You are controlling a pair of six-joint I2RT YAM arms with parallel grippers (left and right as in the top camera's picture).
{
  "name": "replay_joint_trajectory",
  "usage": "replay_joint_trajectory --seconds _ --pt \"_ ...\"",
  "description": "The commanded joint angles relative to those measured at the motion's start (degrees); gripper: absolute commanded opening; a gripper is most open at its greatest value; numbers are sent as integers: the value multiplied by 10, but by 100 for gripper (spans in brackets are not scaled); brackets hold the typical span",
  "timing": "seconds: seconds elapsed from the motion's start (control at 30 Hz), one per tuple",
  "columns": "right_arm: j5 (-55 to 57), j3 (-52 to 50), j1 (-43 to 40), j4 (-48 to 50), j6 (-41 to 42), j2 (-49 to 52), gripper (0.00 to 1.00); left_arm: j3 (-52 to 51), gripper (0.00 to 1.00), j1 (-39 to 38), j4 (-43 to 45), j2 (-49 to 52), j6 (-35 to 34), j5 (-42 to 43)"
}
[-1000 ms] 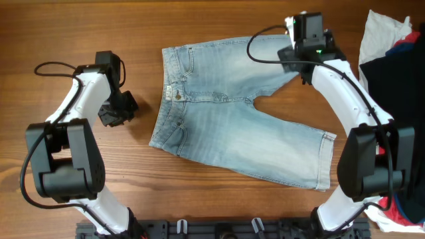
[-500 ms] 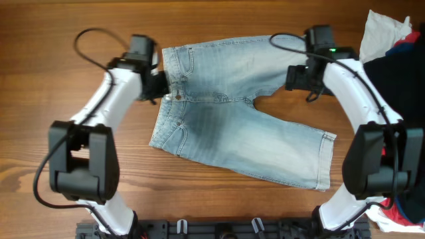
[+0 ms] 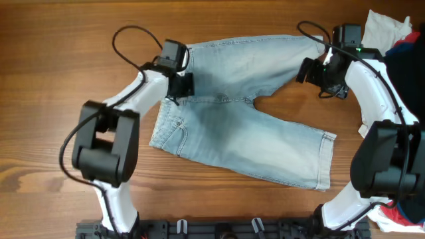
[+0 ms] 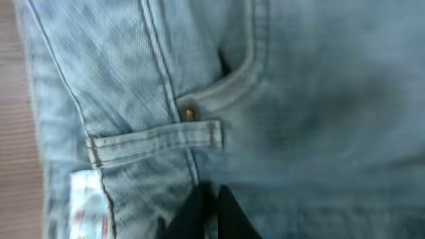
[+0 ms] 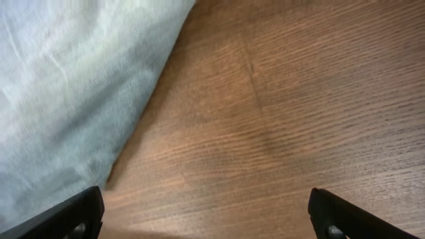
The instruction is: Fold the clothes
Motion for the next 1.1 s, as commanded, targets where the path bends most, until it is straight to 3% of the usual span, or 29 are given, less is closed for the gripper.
replay_joint_trajectory --seconds 0.0,0.17,0.27,0.47,0.67,0.7,0.73,0.83,1.07 --pt "40 -1 -8 12 63 23 97 4 8 26 -36 25 12 -24" --pt "8 -1 -17 49 57 62 96 4 4 81 -77 33 2 -36" --pt "-70 -1 -17 115 18 97 92 4 4 115 -114 35 -19 -17" --pt "-245 -1 -3 239 19 169 92 4 4 109 -115 35 -19 -16" --pt "-310 -1 32 303 20 226 91 4 4 102 -115 35 -19 -16" --pt "-310 -1 37 314 35 233 85 4 4 102 -116 35 -19 -16" --pt "-310 -1 42 326 38 239 72 4 5 102 -116 35 -19 -16" --pt "-280 -1 47 335 38 238 4 4 5 102 -119 35 -19 -16" --pt "-103 49 37 192 12 78 4 4 5 102 -126 35 -19 -17"
